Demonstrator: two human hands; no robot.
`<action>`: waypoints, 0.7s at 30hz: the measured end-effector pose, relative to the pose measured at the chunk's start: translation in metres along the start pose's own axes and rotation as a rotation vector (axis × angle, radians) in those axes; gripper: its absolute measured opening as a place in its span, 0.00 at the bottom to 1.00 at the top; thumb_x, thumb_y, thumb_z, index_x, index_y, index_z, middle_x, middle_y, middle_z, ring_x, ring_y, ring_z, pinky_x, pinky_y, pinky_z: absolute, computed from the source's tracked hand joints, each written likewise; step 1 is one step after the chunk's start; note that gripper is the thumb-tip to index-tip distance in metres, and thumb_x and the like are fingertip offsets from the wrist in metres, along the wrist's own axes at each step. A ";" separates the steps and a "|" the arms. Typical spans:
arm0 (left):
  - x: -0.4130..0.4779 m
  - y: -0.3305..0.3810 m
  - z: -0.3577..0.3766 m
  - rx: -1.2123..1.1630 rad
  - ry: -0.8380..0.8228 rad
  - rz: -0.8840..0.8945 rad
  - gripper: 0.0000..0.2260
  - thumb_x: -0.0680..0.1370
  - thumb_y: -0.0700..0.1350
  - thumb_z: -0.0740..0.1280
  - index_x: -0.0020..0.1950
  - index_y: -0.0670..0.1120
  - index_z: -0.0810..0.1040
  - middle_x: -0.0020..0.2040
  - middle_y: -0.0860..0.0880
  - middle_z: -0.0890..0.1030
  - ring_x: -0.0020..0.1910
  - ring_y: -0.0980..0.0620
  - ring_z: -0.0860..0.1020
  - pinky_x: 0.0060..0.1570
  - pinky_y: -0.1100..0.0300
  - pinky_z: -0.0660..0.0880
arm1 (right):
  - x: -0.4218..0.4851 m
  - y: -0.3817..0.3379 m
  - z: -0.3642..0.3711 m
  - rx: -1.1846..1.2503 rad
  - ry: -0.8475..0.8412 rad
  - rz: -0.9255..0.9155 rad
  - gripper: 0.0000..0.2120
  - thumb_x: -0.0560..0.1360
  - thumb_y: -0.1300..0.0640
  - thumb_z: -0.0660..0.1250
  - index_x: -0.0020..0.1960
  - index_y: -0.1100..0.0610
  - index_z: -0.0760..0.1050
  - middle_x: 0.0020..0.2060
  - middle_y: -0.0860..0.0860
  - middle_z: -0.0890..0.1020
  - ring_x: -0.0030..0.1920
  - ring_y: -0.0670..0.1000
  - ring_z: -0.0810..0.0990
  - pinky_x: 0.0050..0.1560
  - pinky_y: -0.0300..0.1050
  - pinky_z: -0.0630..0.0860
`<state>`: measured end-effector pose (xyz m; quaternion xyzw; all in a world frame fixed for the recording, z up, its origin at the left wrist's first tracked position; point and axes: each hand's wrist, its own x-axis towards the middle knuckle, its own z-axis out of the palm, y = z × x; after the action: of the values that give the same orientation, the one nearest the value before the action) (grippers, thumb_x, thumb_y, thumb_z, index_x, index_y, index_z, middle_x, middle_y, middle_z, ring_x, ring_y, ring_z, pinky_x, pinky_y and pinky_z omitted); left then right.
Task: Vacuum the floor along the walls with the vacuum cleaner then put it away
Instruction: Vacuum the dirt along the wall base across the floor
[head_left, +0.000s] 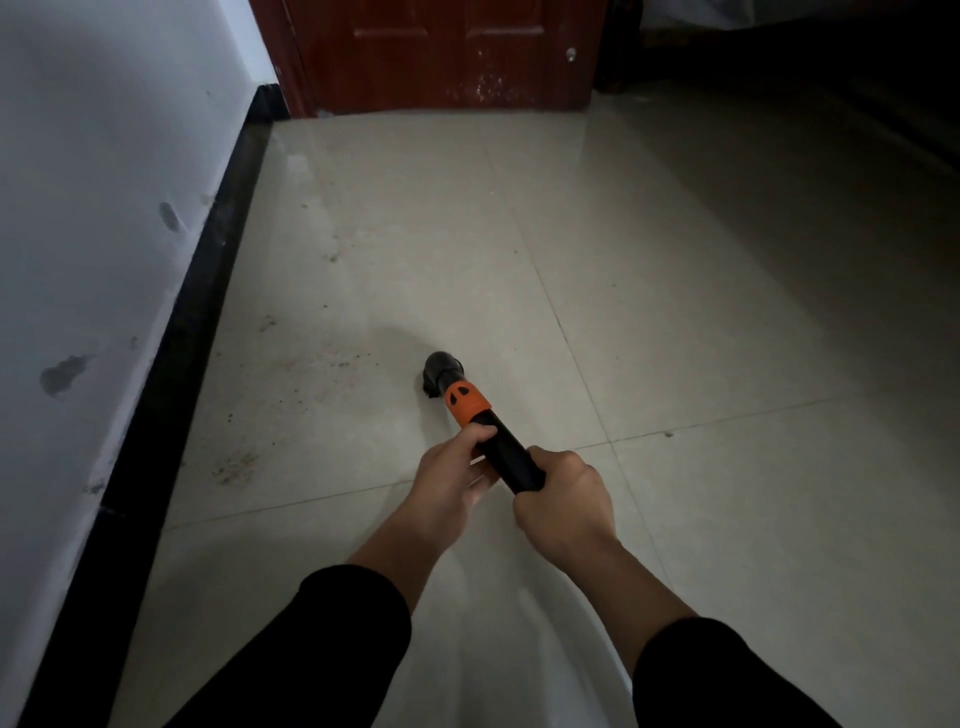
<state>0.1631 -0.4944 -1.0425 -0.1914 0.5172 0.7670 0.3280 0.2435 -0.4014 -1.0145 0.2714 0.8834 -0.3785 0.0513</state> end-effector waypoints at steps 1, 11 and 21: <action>0.002 0.002 0.003 0.017 -0.006 0.003 0.06 0.78 0.40 0.67 0.52 0.39 0.78 0.52 0.40 0.82 0.53 0.44 0.81 0.45 0.59 0.78 | 0.003 0.001 -0.003 0.010 0.000 0.008 0.07 0.68 0.63 0.62 0.45 0.55 0.74 0.33 0.50 0.73 0.37 0.54 0.72 0.36 0.42 0.67; 0.038 0.004 0.045 0.095 -0.013 -0.017 0.07 0.77 0.40 0.68 0.52 0.38 0.77 0.52 0.40 0.82 0.53 0.43 0.82 0.52 0.56 0.78 | 0.035 0.010 -0.032 0.099 0.024 0.143 0.10 0.66 0.63 0.62 0.43 0.55 0.78 0.36 0.54 0.83 0.40 0.56 0.82 0.34 0.40 0.72; 0.056 0.012 0.071 0.084 -0.075 -0.043 0.06 0.76 0.40 0.69 0.48 0.38 0.77 0.46 0.42 0.82 0.45 0.46 0.83 0.41 0.59 0.79 | 0.048 0.004 -0.050 0.088 0.109 0.218 0.12 0.66 0.65 0.64 0.44 0.52 0.80 0.30 0.52 0.81 0.33 0.53 0.80 0.34 0.41 0.75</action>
<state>0.1179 -0.4151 -1.0421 -0.1596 0.5322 0.7440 0.3713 0.2108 -0.3434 -0.9961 0.3879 0.8328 -0.3936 0.0323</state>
